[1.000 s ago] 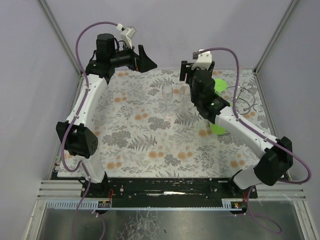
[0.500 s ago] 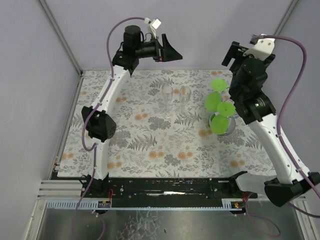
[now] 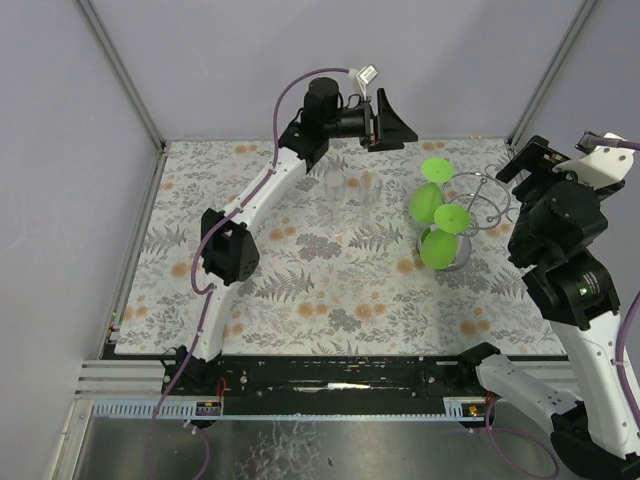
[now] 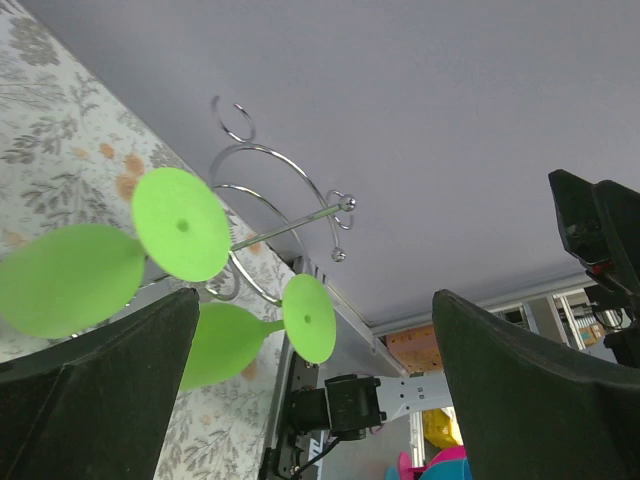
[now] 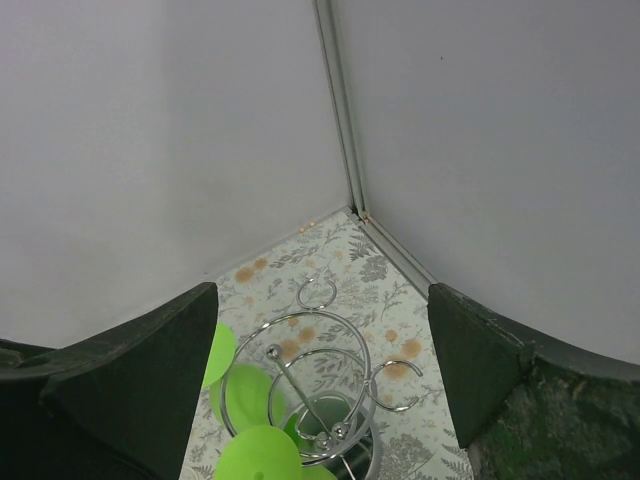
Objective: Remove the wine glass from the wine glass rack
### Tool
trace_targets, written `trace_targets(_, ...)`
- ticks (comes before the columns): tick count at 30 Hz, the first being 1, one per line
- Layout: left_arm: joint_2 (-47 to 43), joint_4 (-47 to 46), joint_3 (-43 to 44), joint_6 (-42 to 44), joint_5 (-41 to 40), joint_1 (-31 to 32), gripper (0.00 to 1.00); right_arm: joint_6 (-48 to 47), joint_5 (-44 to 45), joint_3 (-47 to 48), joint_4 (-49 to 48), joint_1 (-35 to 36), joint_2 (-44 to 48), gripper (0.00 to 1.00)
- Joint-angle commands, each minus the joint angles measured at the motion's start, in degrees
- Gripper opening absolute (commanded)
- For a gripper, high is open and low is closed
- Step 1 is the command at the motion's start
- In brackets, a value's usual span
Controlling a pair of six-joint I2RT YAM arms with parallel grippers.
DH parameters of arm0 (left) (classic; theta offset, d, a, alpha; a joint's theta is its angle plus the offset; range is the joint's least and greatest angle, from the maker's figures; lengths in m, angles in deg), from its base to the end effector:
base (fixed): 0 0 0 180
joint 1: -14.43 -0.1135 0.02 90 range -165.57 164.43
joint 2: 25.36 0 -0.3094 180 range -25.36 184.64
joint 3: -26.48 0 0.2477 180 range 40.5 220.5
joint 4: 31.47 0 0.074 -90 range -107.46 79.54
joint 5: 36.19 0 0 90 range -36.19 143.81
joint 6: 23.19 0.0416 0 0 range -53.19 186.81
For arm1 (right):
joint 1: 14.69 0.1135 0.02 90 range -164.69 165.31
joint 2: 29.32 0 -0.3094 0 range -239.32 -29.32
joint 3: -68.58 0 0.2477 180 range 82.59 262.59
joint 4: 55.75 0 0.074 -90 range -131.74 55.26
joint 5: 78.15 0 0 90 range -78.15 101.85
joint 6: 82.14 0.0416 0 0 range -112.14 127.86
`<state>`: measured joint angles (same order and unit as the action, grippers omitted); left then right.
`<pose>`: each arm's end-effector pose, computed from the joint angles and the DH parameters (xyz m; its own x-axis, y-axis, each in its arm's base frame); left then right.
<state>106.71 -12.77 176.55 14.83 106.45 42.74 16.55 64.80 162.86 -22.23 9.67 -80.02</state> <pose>0.4792 -0.2957 0.4185 -0.7846 -0.1204 -0.6082 0.5998 0.1015 -0.7937 0.1057 0.0114 0.5410 0.2279 0.2031 -0.9523 0.4380 0.8521 0.2866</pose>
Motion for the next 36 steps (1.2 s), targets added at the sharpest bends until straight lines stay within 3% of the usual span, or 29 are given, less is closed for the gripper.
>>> trace_targets(1, -0.48, -5.09, -2.05, -2.65, -3.87, 1.91, 0.98, 2.58, 2.35, 2.93, 5.85, -0.04, -0.86, 0.90)
trace_targets(16, -5.27, 0.08, -11.36, -8.01, -21.44, 5.88, 0.94, 5.43, 2.03, 7.94, 12.85, -0.06, -2.57, 0.87)
trace_targets(36, -6.06, 2.20, -13.70, -8.77, -26.18, 8.67, 0.94, 6.91, 1.23, 7.43, 13.71, -0.01, -1.62, 0.87)
